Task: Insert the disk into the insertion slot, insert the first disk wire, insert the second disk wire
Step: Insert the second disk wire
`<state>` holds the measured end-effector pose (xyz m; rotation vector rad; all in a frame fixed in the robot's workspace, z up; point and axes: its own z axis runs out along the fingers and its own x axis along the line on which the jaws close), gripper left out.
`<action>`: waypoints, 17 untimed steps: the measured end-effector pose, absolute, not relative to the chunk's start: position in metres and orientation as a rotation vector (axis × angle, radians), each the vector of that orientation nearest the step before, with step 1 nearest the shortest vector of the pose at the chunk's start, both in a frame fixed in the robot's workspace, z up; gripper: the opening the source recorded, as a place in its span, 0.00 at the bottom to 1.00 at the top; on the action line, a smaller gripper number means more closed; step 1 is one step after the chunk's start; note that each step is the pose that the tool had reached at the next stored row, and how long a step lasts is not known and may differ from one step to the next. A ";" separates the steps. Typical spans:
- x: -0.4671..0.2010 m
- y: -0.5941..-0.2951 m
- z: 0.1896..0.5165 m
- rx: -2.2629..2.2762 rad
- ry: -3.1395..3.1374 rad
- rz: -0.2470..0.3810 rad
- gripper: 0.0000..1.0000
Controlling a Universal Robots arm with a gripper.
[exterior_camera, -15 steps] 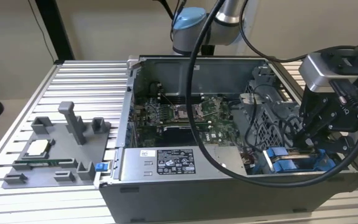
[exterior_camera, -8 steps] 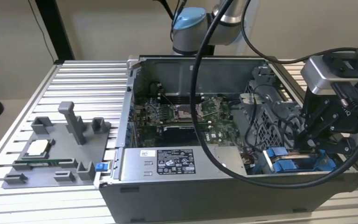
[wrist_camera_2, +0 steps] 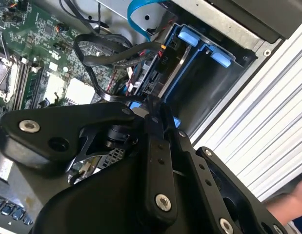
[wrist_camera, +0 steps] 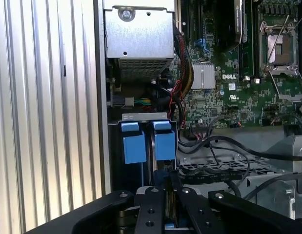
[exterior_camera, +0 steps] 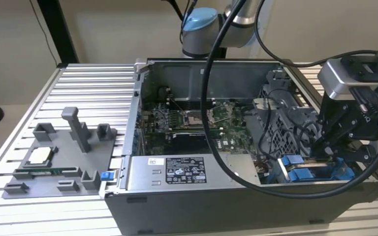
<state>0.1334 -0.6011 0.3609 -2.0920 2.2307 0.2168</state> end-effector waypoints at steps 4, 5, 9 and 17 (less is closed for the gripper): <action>0.133 -0.601 0.361 -2.092 2.231 0.217 0.00; 0.133 -0.601 0.361 -2.092 2.230 0.216 0.00; 0.133 -0.601 0.359 -2.090 2.227 0.211 0.00; 0.133 -0.596 0.354 -2.077 2.208 0.173 0.00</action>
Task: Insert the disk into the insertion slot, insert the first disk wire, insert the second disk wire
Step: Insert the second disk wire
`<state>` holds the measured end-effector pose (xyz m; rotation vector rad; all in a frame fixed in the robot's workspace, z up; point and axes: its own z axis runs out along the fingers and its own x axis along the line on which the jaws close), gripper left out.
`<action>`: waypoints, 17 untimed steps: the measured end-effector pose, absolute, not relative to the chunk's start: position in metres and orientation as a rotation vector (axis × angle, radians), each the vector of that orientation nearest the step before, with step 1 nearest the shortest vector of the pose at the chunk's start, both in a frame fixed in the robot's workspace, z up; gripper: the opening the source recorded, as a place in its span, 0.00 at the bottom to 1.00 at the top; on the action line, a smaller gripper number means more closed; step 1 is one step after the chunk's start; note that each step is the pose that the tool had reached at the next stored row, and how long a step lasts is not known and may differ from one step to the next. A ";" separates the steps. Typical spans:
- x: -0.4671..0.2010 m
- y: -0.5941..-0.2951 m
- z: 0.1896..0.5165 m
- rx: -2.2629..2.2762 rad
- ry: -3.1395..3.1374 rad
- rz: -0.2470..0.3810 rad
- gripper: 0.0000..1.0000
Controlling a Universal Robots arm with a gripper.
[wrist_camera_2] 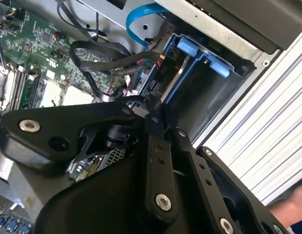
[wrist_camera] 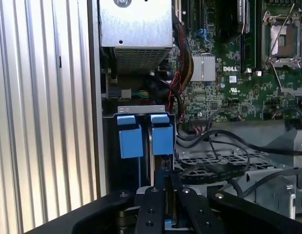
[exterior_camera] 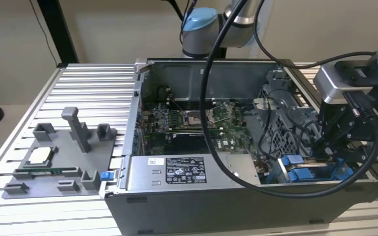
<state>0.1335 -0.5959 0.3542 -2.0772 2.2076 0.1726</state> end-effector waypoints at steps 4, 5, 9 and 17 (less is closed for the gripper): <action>0.133 -0.590 0.350 -2.073 2.202 0.162 0.00; 0.133 -0.589 0.349 -2.073 2.201 0.160 0.00; 0.133 -0.588 0.346 -2.072 2.200 0.158 0.00; 0.135 -0.588 0.345 -2.072 2.199 0.157 0.00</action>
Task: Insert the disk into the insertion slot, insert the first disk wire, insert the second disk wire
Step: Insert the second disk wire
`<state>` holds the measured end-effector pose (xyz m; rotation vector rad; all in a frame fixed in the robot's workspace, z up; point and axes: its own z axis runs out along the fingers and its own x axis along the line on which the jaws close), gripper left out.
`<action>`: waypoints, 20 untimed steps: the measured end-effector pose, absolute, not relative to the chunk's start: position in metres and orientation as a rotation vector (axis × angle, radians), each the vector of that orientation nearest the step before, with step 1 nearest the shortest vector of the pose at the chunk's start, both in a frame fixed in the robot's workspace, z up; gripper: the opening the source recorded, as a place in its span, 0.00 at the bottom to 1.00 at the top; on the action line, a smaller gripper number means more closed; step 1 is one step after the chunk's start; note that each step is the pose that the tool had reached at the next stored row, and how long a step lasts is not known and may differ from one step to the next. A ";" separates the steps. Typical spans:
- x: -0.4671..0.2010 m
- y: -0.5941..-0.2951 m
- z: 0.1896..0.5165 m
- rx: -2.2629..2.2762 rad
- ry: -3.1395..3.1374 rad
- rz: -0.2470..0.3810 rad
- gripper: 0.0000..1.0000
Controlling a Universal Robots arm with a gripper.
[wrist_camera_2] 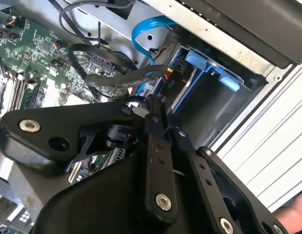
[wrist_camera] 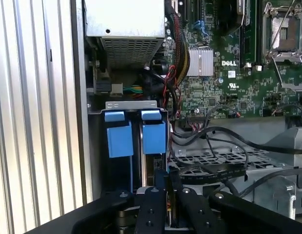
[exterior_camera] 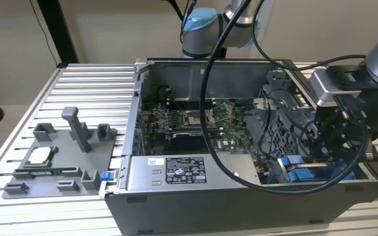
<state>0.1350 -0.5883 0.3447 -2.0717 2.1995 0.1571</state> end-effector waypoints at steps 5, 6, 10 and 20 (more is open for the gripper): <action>0.137 -0.589 0.344 -2.072 2.200 0.157 0.00; 0.137 -0.589 0.344 -2.071 2.200 0.157 0.00; 0.137 -0.589 0.342 -2.066 2.205 0.157 0.00; 0.138 -0.590 0.339 -2.061 2.209 0.156 0.00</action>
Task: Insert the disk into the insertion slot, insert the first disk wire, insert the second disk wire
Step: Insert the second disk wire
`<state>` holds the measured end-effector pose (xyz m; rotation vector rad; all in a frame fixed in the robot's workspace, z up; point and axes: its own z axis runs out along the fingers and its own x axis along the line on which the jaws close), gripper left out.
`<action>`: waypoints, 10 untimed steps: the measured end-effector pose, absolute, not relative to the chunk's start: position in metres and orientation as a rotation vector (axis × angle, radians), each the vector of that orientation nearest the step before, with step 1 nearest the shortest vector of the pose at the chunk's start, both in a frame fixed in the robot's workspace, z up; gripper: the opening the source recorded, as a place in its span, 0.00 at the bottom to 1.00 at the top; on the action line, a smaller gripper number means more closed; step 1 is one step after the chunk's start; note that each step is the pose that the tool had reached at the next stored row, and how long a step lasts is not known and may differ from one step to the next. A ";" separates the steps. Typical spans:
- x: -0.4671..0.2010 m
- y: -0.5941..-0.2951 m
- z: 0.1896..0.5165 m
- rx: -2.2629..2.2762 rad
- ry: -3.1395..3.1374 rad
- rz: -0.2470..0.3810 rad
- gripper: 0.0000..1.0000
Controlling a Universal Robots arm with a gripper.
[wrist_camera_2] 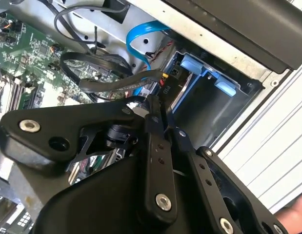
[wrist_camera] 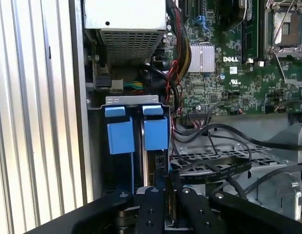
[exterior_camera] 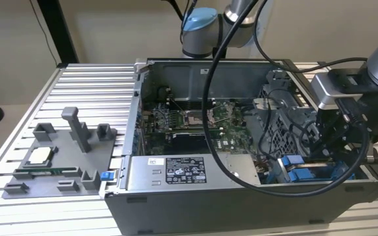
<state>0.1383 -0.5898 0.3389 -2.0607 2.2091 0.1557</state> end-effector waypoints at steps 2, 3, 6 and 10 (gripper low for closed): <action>0.138 -0.590 0.337 -2.059 2.211 0.154 0.00; 0.138 -0.590 0.336 -2.059 2.211 0.153 0.00; 0.138 -0.590 0.333 -2.058 2.210 0.153 0.00; 0.138 -0.590 0.331 -2.057 2.209 0.156 1.00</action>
